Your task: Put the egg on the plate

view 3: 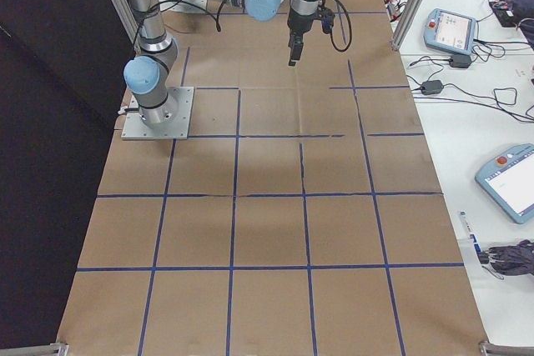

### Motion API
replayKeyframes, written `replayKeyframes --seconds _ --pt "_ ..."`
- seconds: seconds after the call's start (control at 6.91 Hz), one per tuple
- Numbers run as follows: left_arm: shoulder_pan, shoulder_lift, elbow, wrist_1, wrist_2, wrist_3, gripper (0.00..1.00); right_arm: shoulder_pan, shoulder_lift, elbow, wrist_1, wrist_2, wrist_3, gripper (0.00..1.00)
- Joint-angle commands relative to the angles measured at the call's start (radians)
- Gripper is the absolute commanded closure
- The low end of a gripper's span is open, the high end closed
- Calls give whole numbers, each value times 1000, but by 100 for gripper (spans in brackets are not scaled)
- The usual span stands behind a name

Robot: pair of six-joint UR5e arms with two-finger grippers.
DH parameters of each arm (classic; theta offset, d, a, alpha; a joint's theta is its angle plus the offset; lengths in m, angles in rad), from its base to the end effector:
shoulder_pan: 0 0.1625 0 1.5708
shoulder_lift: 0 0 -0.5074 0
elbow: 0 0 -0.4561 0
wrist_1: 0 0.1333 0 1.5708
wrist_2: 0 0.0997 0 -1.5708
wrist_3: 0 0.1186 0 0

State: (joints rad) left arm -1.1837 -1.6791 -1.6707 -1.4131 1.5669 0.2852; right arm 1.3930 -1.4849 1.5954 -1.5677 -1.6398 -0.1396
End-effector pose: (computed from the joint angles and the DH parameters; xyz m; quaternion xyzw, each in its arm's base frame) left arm 0.1006 -0.6012 0.4492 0.0510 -0.9984 -0.0232 0.0102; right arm 0.0201 -0.5954 0.4889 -0.0171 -0.9976 -0.0615 0.0250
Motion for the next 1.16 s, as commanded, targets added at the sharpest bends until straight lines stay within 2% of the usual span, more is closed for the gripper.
replayKeyframes --seconds 0.0,0.29,0.58,0.72,1.01 --pt "109 -135 11 136 19 86 0 0 0 0 0 0 0 0" --pt "141 -322 46 312 18 152 0 0 0 0 0 0 0 0" --pt "119 -451 181 304 16 185 0 0 0 0 0 -2 0 0" --pt "87 -497 212 310 15 181 0 0 0 0 0 0 0 0" --pt "47 -510 255 307 13 176 0 0 0 0 0 0 0 0"
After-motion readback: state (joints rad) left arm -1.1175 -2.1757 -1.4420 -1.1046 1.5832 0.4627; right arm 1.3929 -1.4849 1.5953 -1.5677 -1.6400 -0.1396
